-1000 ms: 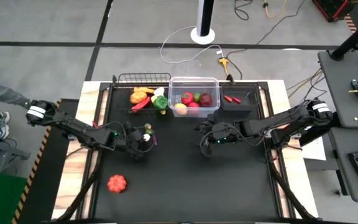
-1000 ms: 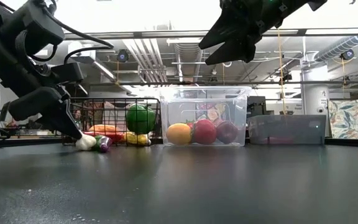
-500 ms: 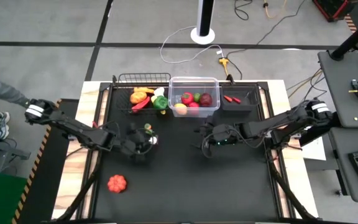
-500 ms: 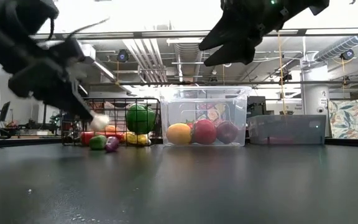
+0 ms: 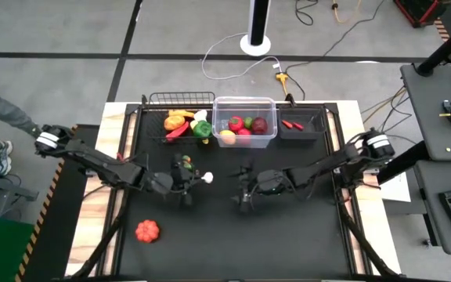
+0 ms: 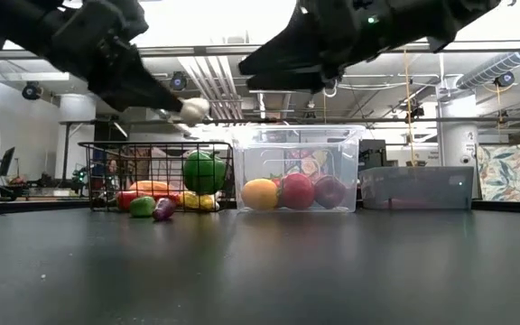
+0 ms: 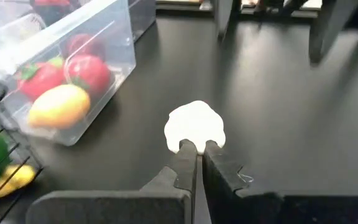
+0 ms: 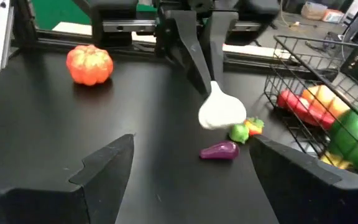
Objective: Sort produce into baskets
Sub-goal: Put the garlic into the black bin
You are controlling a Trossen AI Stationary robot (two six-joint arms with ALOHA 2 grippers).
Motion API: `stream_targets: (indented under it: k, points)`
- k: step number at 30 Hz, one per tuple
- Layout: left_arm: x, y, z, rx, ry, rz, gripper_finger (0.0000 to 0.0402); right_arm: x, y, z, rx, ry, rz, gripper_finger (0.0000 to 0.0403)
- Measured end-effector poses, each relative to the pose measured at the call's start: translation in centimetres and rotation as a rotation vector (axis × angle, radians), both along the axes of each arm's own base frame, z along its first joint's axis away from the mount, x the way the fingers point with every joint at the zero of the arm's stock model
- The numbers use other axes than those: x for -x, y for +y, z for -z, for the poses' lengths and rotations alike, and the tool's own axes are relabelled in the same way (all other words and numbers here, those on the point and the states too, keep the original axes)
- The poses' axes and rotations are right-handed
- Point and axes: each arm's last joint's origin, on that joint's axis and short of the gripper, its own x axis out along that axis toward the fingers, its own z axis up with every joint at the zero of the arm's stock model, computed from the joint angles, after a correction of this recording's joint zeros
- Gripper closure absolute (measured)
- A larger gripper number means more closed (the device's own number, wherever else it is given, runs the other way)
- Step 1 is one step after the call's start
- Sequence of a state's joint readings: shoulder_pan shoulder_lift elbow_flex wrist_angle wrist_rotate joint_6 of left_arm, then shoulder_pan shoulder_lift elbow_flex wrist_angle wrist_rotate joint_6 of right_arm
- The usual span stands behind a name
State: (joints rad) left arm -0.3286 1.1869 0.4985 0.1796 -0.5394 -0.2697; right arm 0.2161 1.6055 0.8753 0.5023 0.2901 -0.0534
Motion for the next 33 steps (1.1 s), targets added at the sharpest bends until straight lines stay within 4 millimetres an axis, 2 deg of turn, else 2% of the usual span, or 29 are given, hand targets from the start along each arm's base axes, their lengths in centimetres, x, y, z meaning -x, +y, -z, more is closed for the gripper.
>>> stream_targets:
  k: [9, 14, 19, 27, 33]
  points:
    - [-2.7, -1.0, 0.5, -0.002, 0.006, 0.005, 0.0401, -2.7, 0.4, 0.7, 0.047, 0.039, 0.066, 0.0092]
    - [-4.0, -1.5, 0.9, -0.011, 0.033, 0.003, 0.0401, -3.0, 0.4, 0.8, 0.063, 0.100, 0.070, 0.0092]
    - [-5.2, -2.0, 0.4, -0.012, 0.017, 0.011, 0.0401, -2.8, 0.4, 0.9, 0.062, 0.124, 0.072, 0.0092]
    - [-5.7, -2.3, 0.0, -0.026, 0.017, 0.024, 0.0401, -2.6, 0.3, 1.2, 0.058, 0.154, 0.098, 0.0095]
    - [-5.5, -2.3, -0.2, -0.028, 0.021, 0.025, 0.0401, -2.6, 0.3, 1.3, 0.060, 0.164, 0.103, 0.0118]
